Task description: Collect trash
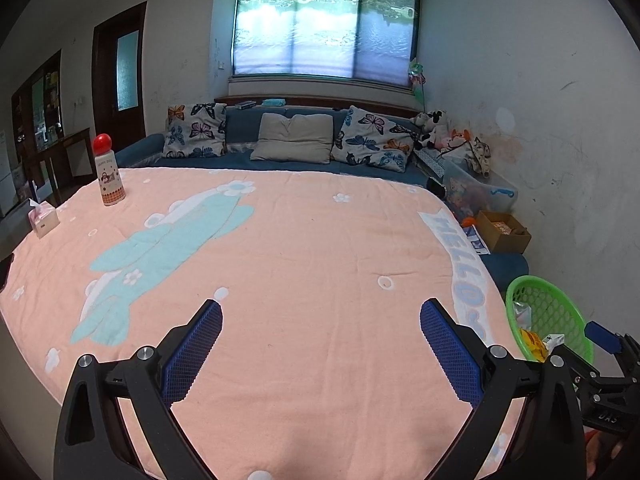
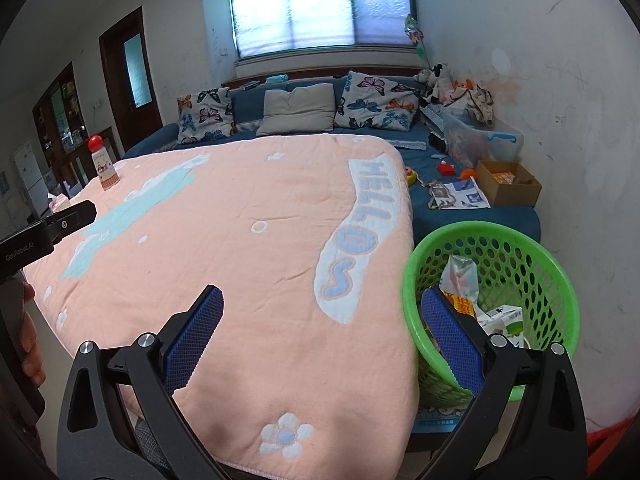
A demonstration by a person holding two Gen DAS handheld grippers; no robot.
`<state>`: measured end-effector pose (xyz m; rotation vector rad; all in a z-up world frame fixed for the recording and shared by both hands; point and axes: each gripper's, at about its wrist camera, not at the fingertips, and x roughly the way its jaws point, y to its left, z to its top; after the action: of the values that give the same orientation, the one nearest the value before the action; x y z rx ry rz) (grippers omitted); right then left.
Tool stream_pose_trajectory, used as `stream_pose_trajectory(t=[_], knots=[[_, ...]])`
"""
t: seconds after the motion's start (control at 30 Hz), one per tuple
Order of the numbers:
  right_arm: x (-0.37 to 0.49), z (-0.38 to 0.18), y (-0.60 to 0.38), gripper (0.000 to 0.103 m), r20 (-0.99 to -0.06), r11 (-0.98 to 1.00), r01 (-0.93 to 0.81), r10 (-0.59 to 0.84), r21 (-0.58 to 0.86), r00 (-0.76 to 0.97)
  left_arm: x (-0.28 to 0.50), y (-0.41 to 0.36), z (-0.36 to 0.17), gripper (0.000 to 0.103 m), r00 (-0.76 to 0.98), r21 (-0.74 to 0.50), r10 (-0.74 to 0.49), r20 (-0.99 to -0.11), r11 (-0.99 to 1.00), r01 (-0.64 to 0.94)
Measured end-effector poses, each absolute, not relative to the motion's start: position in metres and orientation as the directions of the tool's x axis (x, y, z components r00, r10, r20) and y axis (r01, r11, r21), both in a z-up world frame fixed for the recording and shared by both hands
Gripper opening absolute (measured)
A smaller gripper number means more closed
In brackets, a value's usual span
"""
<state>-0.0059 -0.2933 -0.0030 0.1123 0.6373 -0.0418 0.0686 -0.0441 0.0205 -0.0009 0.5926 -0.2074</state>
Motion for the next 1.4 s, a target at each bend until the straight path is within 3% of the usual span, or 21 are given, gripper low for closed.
stream_pose_trajectory(t=[1.4], knots=[[-0.002, -0.01, -0.289, 0.098, -0.599, 0.995, 0.065, -0.007, 0.076, 0.801, 0.062, -0.035, 0.016, 0.096, 0.836, -0.014, -0.123, -0.534, 0.991, 0.136]])
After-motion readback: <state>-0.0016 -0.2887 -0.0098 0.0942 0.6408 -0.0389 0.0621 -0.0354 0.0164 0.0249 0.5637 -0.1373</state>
